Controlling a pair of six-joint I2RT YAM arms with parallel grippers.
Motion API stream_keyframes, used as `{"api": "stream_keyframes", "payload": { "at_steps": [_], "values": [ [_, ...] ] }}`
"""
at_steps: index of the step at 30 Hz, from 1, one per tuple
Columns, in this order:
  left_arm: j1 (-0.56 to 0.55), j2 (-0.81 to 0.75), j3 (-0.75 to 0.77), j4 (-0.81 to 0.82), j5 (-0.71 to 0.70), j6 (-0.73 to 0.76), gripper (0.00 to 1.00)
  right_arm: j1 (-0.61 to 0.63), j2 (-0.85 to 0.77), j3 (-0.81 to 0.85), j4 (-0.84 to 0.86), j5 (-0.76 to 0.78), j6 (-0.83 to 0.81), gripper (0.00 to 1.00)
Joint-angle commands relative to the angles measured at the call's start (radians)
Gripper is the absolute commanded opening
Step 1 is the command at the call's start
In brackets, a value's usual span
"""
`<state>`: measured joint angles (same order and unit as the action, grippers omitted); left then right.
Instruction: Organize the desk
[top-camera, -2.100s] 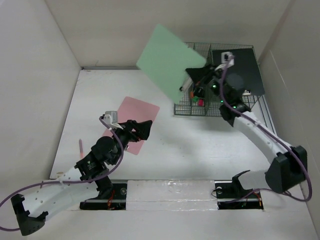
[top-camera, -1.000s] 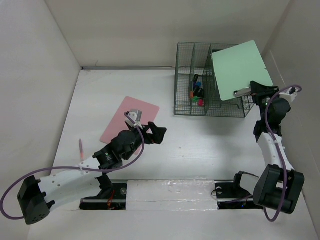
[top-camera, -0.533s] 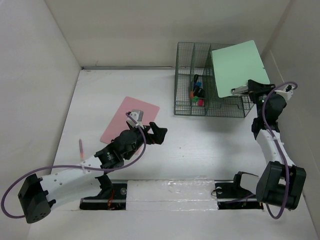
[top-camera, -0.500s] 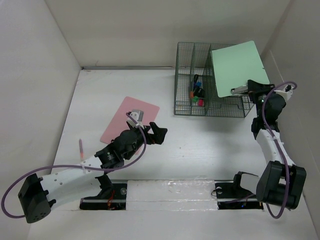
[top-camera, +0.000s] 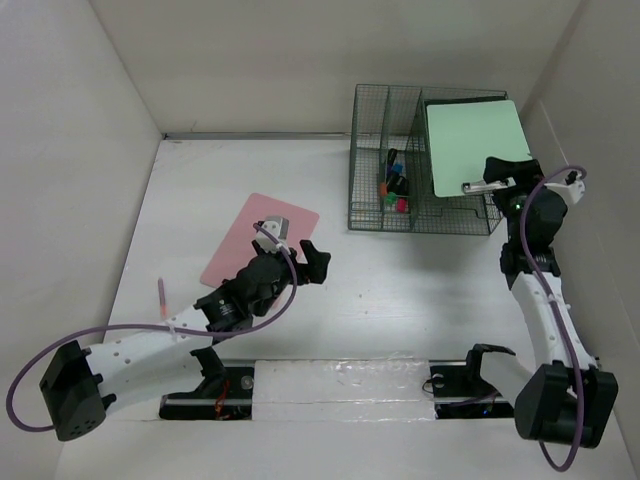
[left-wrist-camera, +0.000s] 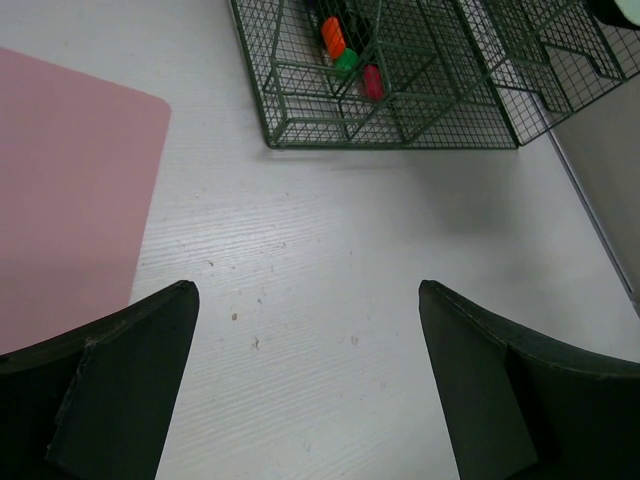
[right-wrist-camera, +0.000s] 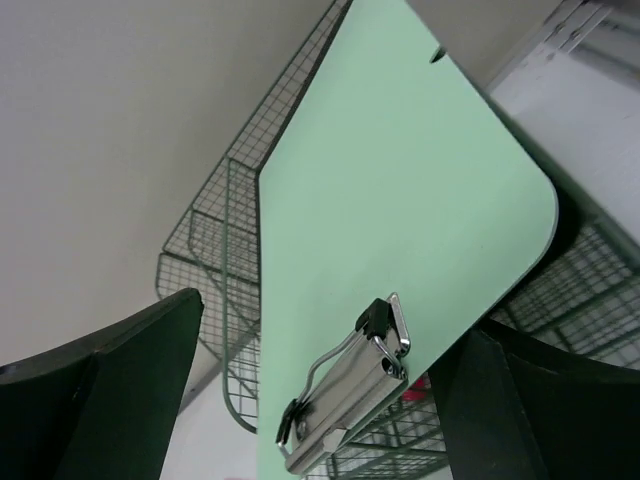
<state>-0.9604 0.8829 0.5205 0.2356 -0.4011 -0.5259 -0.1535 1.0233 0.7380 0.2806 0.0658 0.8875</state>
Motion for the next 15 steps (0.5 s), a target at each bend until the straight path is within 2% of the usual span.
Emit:
{"api": "stream_keyframes", "payload": {
  "at_steps": [1,6,8,9,11,15],
  "values": [
    [-0.003,0.001,0.047,0.007,-0.038,0.003,0.87,0.003,-0.061,0.04,-0.099,0.104,-0.085,0.94],
    [-0.003,0.021,0.085,-0.021,-0.048,0.012,0.84,0.003,-0.101,0.064,-0.24,0.163,-0.133,0.95],
    [-0.003,0.028,0.093,-0.042,-0.074,0.007,0.8,0.003,-0.111,0.054,-0.265,0.181,-0.139,0.91],
    [-0.003,0.033,0.101,-0.054,-0.102,0.004,0.78,0.003,-0.115,0.051,-0.264,0.183,-0.159,0.83],
    [-0.003,0.053,0.136,-0.097,-0.128,0.007,0.76,-0.008,-0.105,0.06,-0.267,0.167,-0.177,0.81],
    [-0.003,0.079,0.138,-0.084,-0.105,-0.002,0.75,-0.008,0.019,0.217,-0.349,0.079,-0.232,0.82]
  ]
}}
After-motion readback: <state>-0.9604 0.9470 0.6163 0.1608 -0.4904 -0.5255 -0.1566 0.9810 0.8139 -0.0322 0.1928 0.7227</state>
